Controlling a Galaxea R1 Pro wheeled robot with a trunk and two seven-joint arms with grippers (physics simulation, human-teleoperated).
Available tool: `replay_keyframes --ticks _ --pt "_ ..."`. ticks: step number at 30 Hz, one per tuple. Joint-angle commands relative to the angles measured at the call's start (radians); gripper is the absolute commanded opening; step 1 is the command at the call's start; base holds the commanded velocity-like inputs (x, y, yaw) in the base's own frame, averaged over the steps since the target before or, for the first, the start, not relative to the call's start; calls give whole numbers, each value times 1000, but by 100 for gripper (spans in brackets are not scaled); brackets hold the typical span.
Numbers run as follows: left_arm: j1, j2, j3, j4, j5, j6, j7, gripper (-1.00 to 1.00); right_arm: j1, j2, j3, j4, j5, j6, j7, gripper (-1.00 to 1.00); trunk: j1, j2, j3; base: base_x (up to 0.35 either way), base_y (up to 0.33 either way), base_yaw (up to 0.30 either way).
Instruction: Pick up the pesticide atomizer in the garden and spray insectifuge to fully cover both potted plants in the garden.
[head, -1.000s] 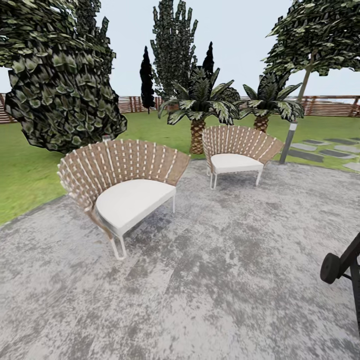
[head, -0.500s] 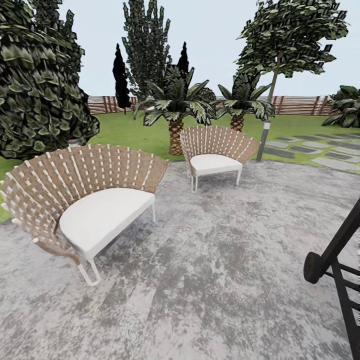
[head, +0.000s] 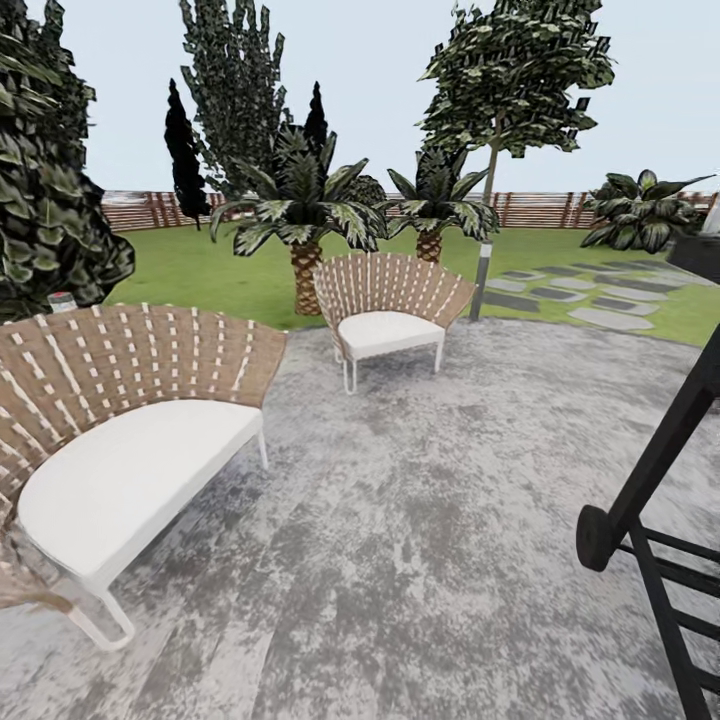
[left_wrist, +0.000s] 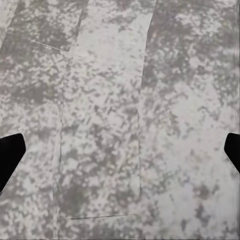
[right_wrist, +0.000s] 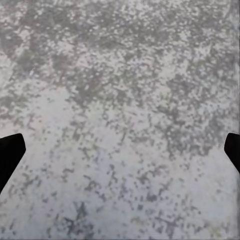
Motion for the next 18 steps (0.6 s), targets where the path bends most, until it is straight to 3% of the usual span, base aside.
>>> replay_keyframes --ticks 1,18 --pt "0 0 0 0 7 -3 -1 100 -1 0 0 1 1 -3 1 100 0 0 -1 335 0 -264" --pt "0 1 0 0 7 -3 -1 100 -1 0 0 1 1 -3 1 100 0 0 -1 335 22 -264"
